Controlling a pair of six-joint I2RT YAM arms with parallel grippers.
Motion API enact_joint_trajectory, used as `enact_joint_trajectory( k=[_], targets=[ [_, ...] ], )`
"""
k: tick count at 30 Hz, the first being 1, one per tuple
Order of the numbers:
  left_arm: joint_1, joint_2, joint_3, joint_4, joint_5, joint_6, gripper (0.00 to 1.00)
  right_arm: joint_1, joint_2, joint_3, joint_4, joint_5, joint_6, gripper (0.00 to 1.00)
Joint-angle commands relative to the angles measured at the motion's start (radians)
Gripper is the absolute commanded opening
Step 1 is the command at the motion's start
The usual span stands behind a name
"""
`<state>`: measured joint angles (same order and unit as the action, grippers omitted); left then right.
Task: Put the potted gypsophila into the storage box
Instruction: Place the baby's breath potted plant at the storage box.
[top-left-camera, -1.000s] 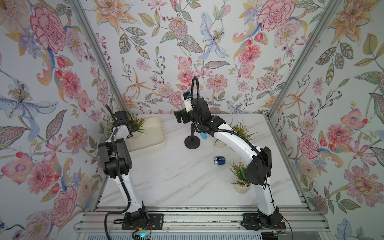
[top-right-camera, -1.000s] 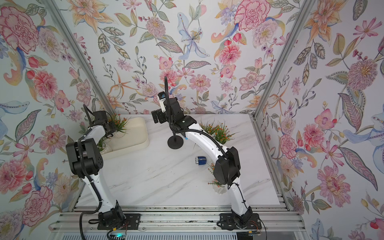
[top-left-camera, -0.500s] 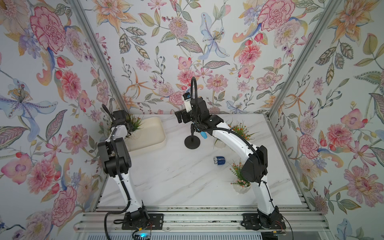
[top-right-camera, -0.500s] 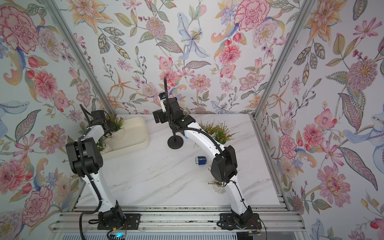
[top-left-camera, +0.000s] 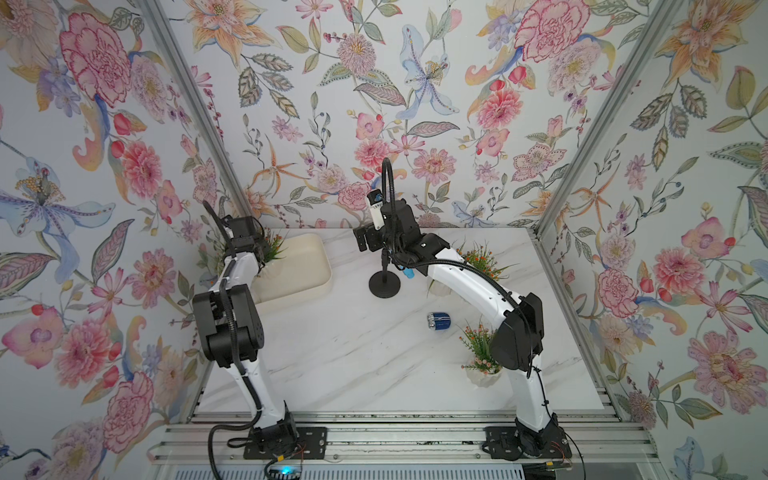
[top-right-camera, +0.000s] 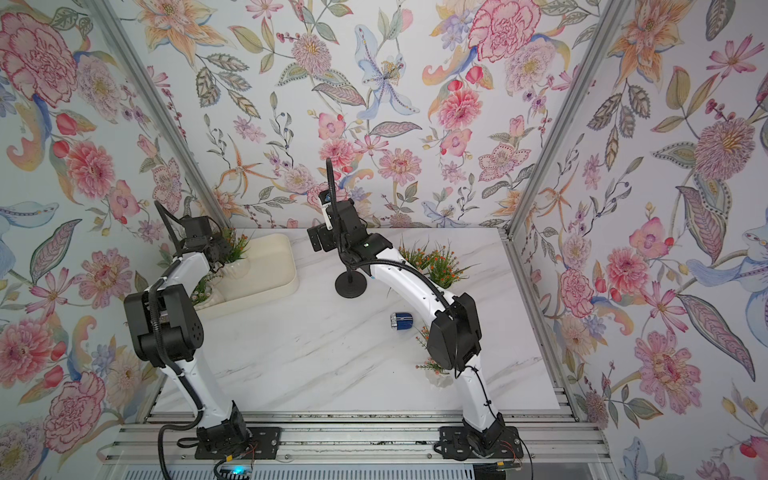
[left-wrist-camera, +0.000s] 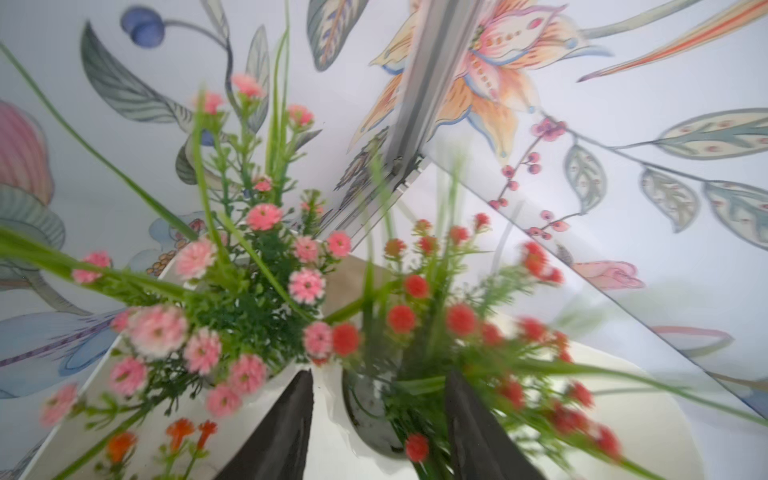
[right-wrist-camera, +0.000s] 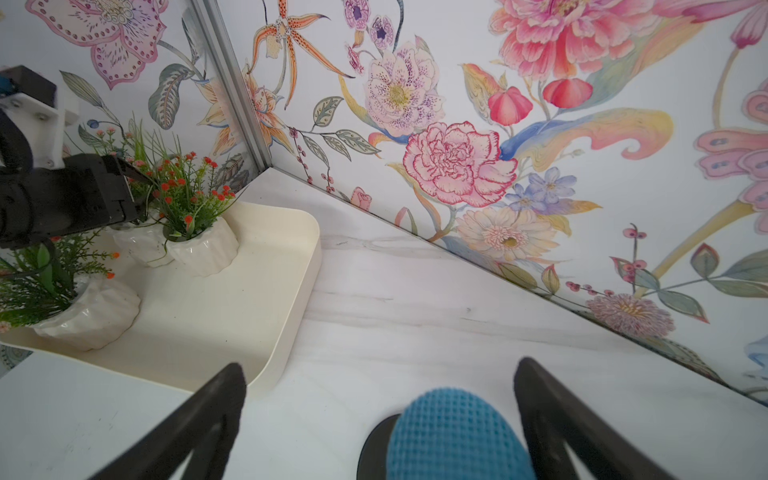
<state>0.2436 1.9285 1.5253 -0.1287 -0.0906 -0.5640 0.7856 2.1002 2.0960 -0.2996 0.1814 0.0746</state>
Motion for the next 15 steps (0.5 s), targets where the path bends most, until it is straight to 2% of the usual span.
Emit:
enact_joint_trajectory(
  k=[1, 8, 15],
  targets=[
    [-0.031, -0.114, -0.065, 0.061, -0.007, 0.034, 0.56, 0.013, -0.101, -0.078, -0.024, 0.049, 0.000, 1.00],
    [-0.099, -0.298, -0.200, 0.094, 0.044, 0.068, 0.60, 0.017, -0.291, -0.313, -0.020, 0.119, 0.030, 1.00],
    [-0.225, -0.453, -0.325, 0.098, 0.061, 0.054, 0.62, 0.011, -0.498, -0.538, -0.018, 0.204, 0.082, 1.00]
  ],
)
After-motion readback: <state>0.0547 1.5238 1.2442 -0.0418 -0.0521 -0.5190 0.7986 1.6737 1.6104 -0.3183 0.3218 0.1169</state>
